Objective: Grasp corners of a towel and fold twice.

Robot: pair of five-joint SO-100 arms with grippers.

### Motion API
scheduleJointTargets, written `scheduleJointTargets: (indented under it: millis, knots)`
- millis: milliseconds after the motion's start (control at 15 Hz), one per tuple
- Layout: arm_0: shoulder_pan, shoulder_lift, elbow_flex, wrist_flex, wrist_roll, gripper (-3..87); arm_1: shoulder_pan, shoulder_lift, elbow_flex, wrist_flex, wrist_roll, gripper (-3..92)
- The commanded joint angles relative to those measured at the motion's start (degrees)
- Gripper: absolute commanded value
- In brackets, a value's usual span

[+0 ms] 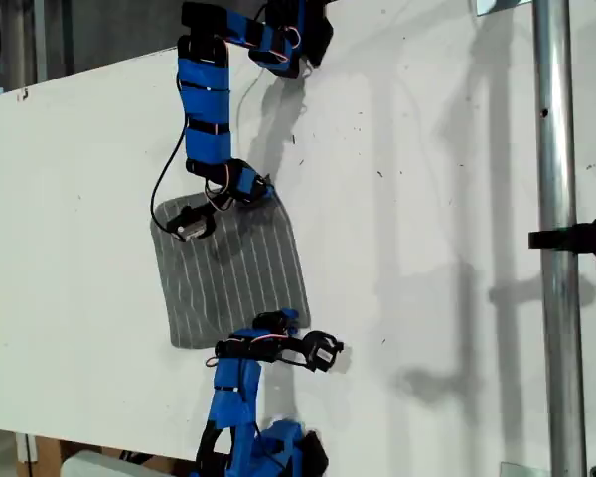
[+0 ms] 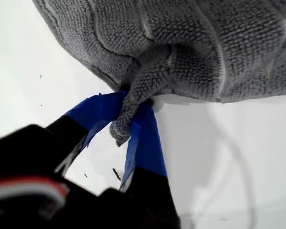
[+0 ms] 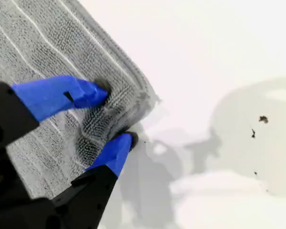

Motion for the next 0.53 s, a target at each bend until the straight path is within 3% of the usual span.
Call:
scheduleJointTargets:
  millis: [0,200,467]
  knots:
    - [1.41,0.44,-2.02,0.26,-0.88,-2.9,0.0,4.48,-1.67,-0.18,0.53,-0.2]
    - [2.81,2.2,-5.71,3.43,-1.76,-2.9,-0.44,4.92,-1.67,-0.18,0.7,-0.2]
    - [7.47,7.91,-18.98,15.47,-1.93,-2.9,-7.47,14.06,-2.37,5.01,5.98,-0.2]
